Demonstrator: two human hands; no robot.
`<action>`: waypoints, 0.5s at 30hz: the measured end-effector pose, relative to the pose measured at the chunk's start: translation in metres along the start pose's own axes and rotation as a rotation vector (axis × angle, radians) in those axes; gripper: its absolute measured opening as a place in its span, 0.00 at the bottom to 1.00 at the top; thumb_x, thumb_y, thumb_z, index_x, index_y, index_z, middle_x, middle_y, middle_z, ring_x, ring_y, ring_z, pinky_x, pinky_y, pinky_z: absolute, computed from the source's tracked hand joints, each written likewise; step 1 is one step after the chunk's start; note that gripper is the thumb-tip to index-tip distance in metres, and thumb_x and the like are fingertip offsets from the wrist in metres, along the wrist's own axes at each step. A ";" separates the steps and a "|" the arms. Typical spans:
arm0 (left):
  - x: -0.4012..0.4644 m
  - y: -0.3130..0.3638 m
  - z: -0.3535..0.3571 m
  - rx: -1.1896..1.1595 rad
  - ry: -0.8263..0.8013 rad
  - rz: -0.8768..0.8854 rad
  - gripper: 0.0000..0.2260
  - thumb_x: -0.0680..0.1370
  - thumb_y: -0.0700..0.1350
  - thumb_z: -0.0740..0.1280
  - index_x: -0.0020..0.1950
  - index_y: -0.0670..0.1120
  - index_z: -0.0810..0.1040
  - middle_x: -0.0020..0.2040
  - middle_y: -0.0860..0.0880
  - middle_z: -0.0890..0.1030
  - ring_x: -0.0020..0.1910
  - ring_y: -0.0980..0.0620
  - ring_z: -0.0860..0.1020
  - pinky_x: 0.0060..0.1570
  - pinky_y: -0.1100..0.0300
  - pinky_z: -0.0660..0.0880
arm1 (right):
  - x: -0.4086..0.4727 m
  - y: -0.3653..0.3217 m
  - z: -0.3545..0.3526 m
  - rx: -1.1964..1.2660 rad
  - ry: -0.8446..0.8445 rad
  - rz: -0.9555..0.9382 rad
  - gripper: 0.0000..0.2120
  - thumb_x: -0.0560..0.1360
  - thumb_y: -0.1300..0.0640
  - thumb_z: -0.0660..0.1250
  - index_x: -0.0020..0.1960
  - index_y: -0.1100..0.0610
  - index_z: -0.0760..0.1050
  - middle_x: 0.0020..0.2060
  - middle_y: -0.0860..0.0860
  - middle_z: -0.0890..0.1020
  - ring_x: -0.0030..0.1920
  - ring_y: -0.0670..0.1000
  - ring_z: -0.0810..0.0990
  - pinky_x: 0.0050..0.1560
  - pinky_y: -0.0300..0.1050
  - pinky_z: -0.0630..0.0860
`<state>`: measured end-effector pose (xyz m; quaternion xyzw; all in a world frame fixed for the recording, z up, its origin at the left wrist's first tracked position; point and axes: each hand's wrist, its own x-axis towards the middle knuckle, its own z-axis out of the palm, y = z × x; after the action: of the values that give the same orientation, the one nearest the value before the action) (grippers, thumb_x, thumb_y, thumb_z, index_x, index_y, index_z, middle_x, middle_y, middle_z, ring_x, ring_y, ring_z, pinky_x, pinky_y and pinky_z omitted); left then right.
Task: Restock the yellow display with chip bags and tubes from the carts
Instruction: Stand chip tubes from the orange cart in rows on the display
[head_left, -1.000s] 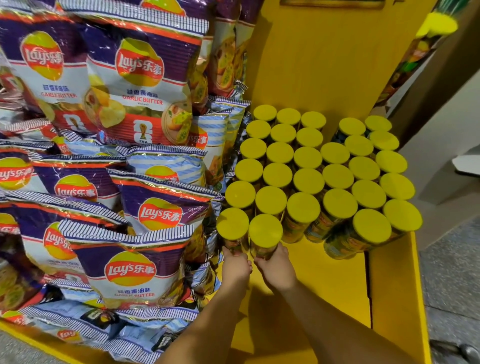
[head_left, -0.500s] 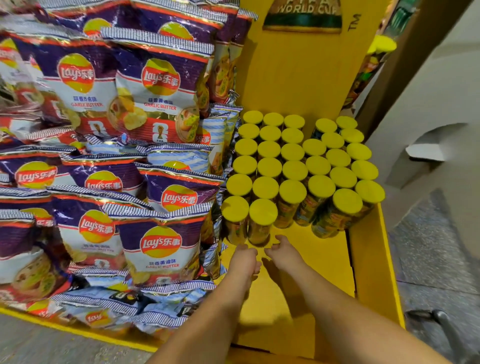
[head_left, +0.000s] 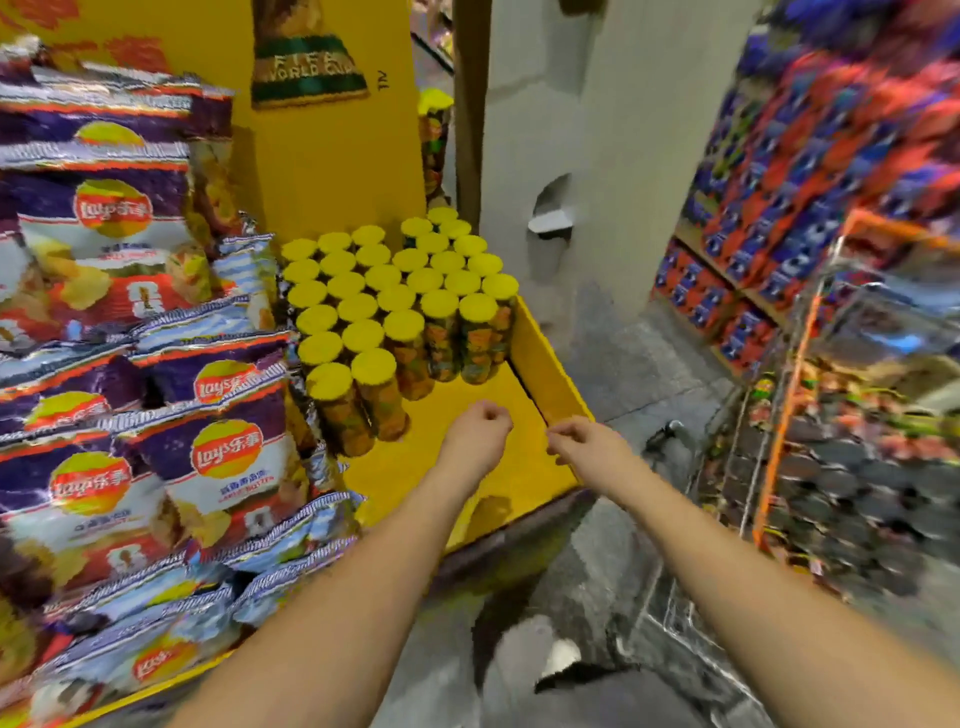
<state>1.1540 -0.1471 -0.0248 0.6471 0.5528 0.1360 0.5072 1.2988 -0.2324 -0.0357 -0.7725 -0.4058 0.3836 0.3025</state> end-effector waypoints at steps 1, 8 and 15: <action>-0.005 0.008 0.011 0.030 -0.020 0.033 0.07 0.78 0.48 0.62 0.52 0.48 0.77 0.51 0.45 0.82 0.52 0.44 0.80 0.52 0.51 0.75 | -0.009 0.010 -0.010 0.001 0.022 0.010 0.05 0.79 0.50 0.64 0.50 0.49 0.78 0.43 0.45 0.82 0.44 0.47 0.82 0.44 0.41 0.76; -0.036 0.071 0.111 0.187 -0.269 0.294 0.03 0.78 0.44 0.63 0.47 0.50 0.75 0.51 0.43 0.82 0.43 0.49 0.75 0.42 0.58 0.70 | -0.088 0.083 -0.086 0.016 0.246 0.138 0.05 0.79 0.54 0.64 0.52 0.48 0.77 0.43 0.45 0.83 0.44 0.46 0.81 0.46 0.37 0.75; -0.059 0.120 0.243 0.269 -0.553 0.354 0.03 0.79 0.46 0.62 0.46 0.49 0.73 0.44 0.47 0.79 0.44 0.47 0.78 0.34 0.61 0.67 | -0.136 0.193 -0.161 -0.003 0.368 0.387 0.04 0.80 0.51 0.62 0.52 0.45 0.75 0.40 0.43 0.79 0.34 0.40 0.75 0.30 0.28 0.67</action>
<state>1.3813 -0.3051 -0.0146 0.8063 0.2869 -0.0326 0.5163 1.4592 -0.4690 -0.0545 -0.8929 -0.1893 0.2867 0.2910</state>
